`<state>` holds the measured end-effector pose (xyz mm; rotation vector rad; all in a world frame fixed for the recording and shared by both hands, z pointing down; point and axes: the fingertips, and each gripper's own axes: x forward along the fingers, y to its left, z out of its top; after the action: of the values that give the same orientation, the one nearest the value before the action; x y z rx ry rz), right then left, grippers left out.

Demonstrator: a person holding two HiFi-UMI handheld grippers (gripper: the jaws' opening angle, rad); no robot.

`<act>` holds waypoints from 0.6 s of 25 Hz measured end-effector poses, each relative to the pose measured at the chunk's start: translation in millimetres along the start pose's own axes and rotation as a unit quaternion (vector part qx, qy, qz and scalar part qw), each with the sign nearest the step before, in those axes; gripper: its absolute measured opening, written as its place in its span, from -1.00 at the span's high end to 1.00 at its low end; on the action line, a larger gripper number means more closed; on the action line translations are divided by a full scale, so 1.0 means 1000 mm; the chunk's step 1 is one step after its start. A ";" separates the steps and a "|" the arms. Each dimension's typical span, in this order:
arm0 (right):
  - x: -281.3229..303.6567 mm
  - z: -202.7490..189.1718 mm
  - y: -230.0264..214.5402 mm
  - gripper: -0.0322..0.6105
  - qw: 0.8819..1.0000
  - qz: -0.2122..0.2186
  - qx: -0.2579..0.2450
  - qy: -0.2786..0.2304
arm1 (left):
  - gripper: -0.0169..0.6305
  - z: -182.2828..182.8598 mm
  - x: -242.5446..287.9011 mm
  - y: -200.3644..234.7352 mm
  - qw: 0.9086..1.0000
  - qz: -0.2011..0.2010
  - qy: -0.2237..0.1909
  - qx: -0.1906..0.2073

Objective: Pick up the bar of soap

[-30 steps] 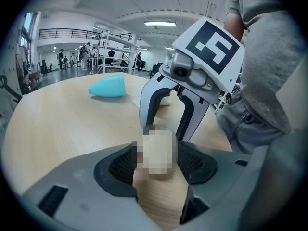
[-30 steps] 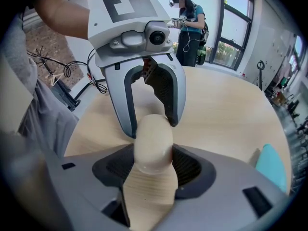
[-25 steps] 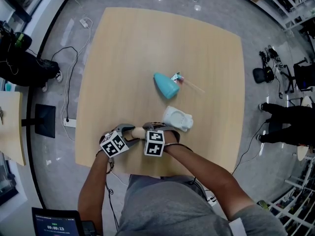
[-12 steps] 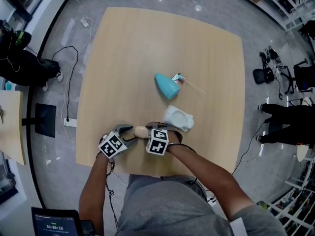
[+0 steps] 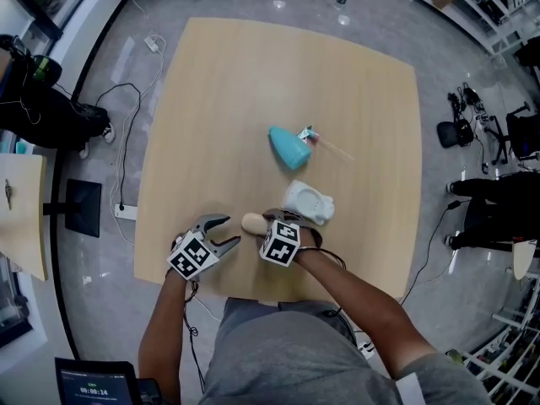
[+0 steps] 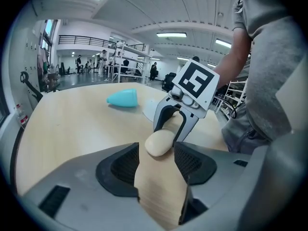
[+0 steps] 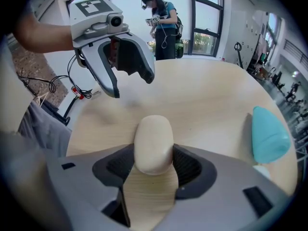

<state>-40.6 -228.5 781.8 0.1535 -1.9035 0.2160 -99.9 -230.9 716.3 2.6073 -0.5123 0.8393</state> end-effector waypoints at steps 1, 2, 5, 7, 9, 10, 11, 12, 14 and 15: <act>0.001 -0.002 0.000 0.13 1.000 -0.001 0.001 0.000 | 0.23 -0.001 -0.002 -0.003 1.000 0.002 -0.001 -0.001; 0.002 -0.003 0.000 0.13 1.000 0.000 0.002 -0.001 | 0.23 -0.003 -0.003 -0.006 1.000 0.004 -0.002 -0.002; 0.002 -0.005 0.002 0.13 1.000 0.006 0.004 -0.006 | 0.23 -0.007 -0.007 -0.015 1.000 0.008 -0.003 -0.004; 0.001 -0.003 0.001 0.13 1.000 0.009 0.004 -0.012 | 0.23 -0.006 -0.010 -0.019 1.000 0.013 -0.008 -0.009; -0.003 0.001 0.000 0.13 1.000 0.008 0.004 -0.019 | 0.23 -0.002 -0.016 -0.021 1.000 0.019 -0.017 -0.015; -0.005 0.003 -0.001 0.13 1.000 0.005 0.005 -0.023 | 0.23 0.000 -0.019 -0.022 0.999 0.022 -0.021 -0.016; -0.008 0.005 -0.001 0.13 1.000 0.000 0.007 -0.029 | 0.23 0.001 -0.021 -0.022 0.999 0.026 -0.025 -0.018; -0.011 0.007 -0.002 0.13 0.999 -0.006 0.010 -0.036 | 0.23 0.004 -0.024 -0.021 0.999 0.029 -0.030 -0.018; -0.019 0.010 -0.005 0.13 0.998 -0.020 0.015 -0.052 | 0.23 0.010 -0.027 -0.021 0.998 0.037 -0.042 -0.021; -0.025 0.011 -0.008 0.13 0.998 -0.028 0.017 -0.059 | 0.23 0.015 -0.029 -0.021 0.998 0.041 -0.051 -0.024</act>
<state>-40.6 -238.5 755.7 0.2468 -2.0109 0.2053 -105.4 -212.8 682.5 2.6100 -0.6627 0.7134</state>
